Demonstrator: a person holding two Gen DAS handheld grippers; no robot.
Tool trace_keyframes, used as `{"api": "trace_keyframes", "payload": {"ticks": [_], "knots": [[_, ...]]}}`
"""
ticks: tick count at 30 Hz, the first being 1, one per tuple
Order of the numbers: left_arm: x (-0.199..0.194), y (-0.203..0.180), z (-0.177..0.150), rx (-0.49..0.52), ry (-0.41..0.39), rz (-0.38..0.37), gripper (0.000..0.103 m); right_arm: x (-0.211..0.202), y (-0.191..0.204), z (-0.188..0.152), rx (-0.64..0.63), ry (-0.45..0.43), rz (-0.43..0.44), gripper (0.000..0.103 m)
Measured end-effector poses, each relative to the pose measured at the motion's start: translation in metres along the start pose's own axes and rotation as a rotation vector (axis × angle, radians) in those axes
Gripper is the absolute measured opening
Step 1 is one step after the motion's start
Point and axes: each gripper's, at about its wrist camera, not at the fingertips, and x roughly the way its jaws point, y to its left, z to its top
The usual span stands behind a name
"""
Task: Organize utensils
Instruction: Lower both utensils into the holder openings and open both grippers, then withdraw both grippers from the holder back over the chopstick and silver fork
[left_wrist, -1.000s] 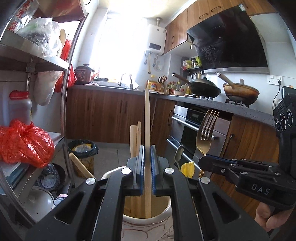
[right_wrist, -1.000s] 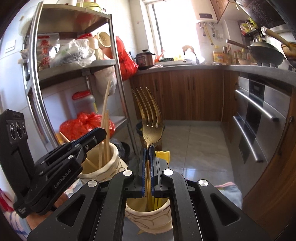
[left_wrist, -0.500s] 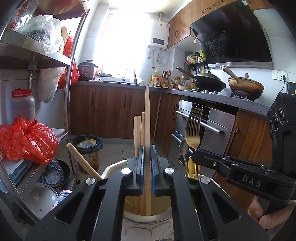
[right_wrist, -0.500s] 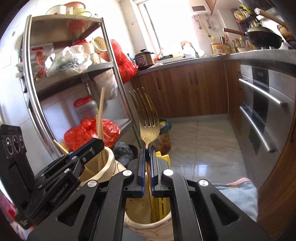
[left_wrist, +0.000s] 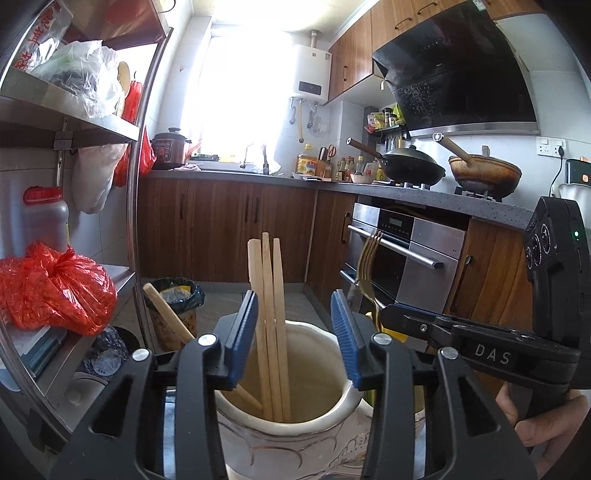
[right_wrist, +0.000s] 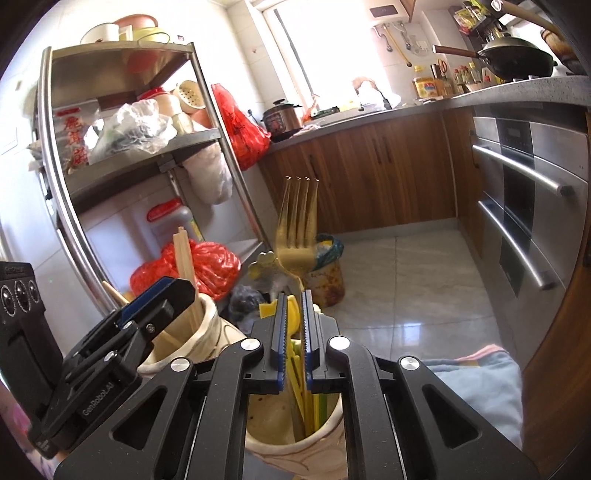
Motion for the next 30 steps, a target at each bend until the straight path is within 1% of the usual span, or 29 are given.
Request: {"api": "trace_keyframes", "payload": {"ticks": [4, 9, 11, 13, 15, 16, 17, 21, 23, 26, 30], "knots": [[-0.006, -0.001, 0.001, 0.011, -0.017, -0.010, 0.054, -0.006, 0.004, 0.000, -0.014, -0.010, 0.007, 0.026], [-0.015, -0.003, 0.004, 0.026, -0.036, -0.013, 0.056, -0.010, 0.008, 0.000, -0.028, -0.013, 0.009, 0.035], [-0.020, -0.002, 0.005, 0.028, -0.045, -0.015, 0.056, -0.012, 0.010, -0.001, -0.040, -0.014, 0.006, 0.036], [-0.024, -0.002, 0.006, 0.028, -0.054, -0.016, 0.057, -0.015, 0.013, -0.002, -0.050, -0.017, 0.014, 0.041], [-0.028, -0.002, 0.006, 0.030, -0.059, -0.019, 0.059, -0.021, 0.015, -0.002, -0.056, -0.029, 0.032, 0.049], [-0.031, -0.002, 0.006, 0.030, -0.064, -0.020, 0.061, -0.023, 0.015, -0.002, -0.061, -0.035, 0.029, 0.050], [-0.034, -0.002, 0.006, 0.032, -0.069, -0.021, 0.064, -0.027, 0.017, -0.002, -0.068, -0.043, 0.028, 0.051], [-0.046, -0.001, 0.006, 0.041, -0.082, -0.028, 0.066, -0.040, 0.020, -0.001, -0.082, -0.069, 0.035, 0.055], [-0.053, 0.000, 0.006, 0.048, -0.089, -0.029, 0.069, -0.051, 0.021, -0.003, -0.084, -0.105, 0.023, 0.056], [-0.063, 0.001, 0.005, 0.056, -0.091, -0.033, 0.069, -0.064, 0.017, -0.008, -0.072, -0.131, 0.007, 0.056], [-0.076, 0.005, 0.000, 0.058, -0.080, -0.042, 0.069, -0.077, 0.012, -0.020, -0.055, -0.125, -0.021, 0.056]]}}
